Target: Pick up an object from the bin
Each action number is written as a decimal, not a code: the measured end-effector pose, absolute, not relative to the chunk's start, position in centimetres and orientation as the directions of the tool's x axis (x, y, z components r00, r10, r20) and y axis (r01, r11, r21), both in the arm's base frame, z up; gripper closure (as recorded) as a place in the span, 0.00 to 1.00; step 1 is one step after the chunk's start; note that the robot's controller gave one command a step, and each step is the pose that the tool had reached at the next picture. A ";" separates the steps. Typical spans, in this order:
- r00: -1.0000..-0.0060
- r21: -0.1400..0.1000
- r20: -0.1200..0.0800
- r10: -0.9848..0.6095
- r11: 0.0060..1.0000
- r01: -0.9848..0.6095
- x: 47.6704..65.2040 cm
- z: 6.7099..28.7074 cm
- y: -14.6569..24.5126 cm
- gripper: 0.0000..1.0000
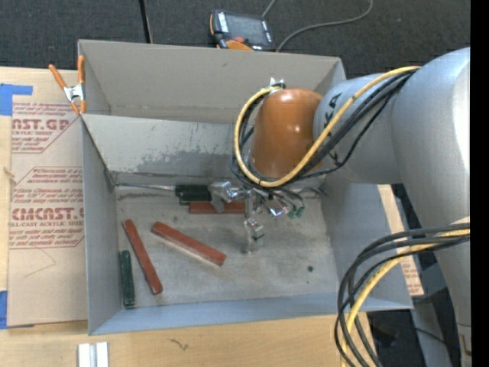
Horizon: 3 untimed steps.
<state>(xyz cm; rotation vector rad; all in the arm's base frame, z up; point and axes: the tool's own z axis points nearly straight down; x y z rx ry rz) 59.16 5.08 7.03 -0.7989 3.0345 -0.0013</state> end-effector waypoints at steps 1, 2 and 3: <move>-0.873 0.005 0.001 -0.487 0.873 -0.487 53.3 8.3 11.8 0.00; -0.876 0.001 -0.002 -0.482 0.876 -0.482 53.6 8.3 11.2 1.00; -0.861 -0.002 -0.009 -0.509 0.861 -0.509 51.8 21.0 12.3 1.00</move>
Offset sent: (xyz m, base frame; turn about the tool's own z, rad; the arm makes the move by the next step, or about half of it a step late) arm -0.0554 0.0600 0.0126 0.0139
